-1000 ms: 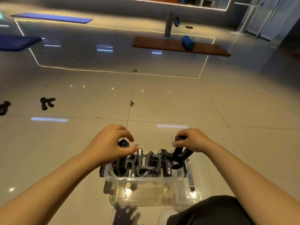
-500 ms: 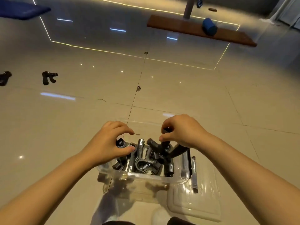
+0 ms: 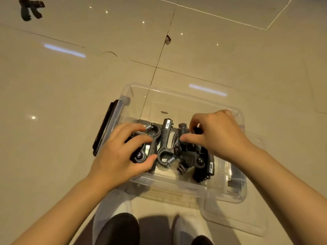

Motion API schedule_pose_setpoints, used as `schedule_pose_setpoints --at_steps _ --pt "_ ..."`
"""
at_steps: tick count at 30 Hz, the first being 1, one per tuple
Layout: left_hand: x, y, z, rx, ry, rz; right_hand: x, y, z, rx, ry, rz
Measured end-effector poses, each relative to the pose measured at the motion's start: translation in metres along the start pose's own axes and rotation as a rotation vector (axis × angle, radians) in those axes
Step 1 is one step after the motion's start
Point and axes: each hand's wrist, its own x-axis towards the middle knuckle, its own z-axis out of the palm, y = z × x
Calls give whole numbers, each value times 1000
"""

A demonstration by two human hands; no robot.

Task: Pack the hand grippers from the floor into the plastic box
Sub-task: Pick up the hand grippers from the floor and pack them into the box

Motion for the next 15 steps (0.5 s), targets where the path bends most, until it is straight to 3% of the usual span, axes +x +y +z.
schedule_pose_setpoints --at_steps 8,12,15 --pt "-1 3 1 70 -28 -67 9 -13 27 174 61 58" --pt "0 4 2 108 -29 -82 5 -10 27 414 -56 24" --pt "0 4 3 112 -32 -84 0 -2 33 456 -123 -21"
